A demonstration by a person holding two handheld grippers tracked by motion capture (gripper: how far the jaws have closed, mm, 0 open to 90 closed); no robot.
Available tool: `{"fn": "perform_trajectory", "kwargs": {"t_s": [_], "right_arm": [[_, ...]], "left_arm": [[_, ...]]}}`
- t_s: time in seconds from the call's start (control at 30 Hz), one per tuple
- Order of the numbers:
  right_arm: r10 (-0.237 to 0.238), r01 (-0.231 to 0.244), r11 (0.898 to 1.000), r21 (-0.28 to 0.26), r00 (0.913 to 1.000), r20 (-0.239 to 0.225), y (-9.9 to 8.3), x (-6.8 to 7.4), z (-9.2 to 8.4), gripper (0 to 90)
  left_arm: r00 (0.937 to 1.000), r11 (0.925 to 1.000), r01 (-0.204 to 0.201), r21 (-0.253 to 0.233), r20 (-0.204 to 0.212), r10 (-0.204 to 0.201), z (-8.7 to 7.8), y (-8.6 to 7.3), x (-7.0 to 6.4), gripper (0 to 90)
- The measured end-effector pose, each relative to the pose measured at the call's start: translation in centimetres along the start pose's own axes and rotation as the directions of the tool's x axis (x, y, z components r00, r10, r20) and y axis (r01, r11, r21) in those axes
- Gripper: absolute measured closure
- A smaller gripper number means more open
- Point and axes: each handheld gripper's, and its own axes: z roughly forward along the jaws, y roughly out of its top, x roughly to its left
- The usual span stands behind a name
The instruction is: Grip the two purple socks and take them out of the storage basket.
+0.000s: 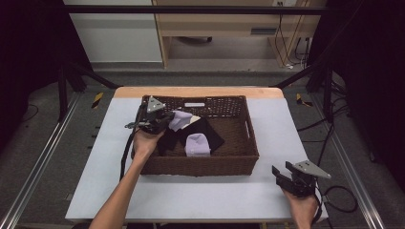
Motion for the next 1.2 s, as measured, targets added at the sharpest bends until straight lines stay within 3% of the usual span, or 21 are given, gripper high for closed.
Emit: {"fn": "perform_trajectory", "kwargs": {"t_s": [0.23,0.3,0.47,0.63,0.93,1.07,1.2], "right_arm": [[-0.002,0.002,1.000,0.000,1.0000,0.000,0.0,0.0,0.0,42.5],[-0.002,0.002,1.000,0.000,1.0000,0.000,0.0,0.0,0.0,42.4],[-0.002,0.002,1.000,0.000,1.0000,0.000,0.0,0.0,0.0,42.4],[-0.003,0.003,1.000,0.001,1.0000,0.003,0.0,0.0,-0.1,42.4],[-0.008,0.008,1.000,0.000,1.0000,0.005,0.0,0.1,-0.1,42.6],[-0.003,0.003,1.000,0.001,1.0000,0.001,0.0,0.1,-0.1,42.8],[-0.012,0.012,1.000,-0.001,0.9999,0.005,0.0,0.1,-0.1,42.8]], "left_arm": [[0.9997,0.9956,0.010,-0.093,0.023,-0.008,-2.5,0.9,-0.5,87.5],[0.9994,0.9895,0.015,-0.144,0.034,-0.010,-4.2,1.4,-0.8,87.4],[0.9987,0.9815,0.026,-0.190,0.049,-0.017,-6.1,1.7,-1.2,87.4],[0.9965,0.9719,0.015,-0.235,0.083,0.005,-8.4,1.7,-1.9,87.4],[0.9920,0.9637,-0.006,-0.267,0.120,0.040,-11.6,1.4,-3.2,87.4],[0.9879,0.9620,-0.016,-0.273,0.144,0.057,-13.3,0.7,-3.9,87.4],[0.9818,0.9542,-0.033,-0.297,0.169,0.087,-14.8,-0.1,-4.6,87.3]]}}
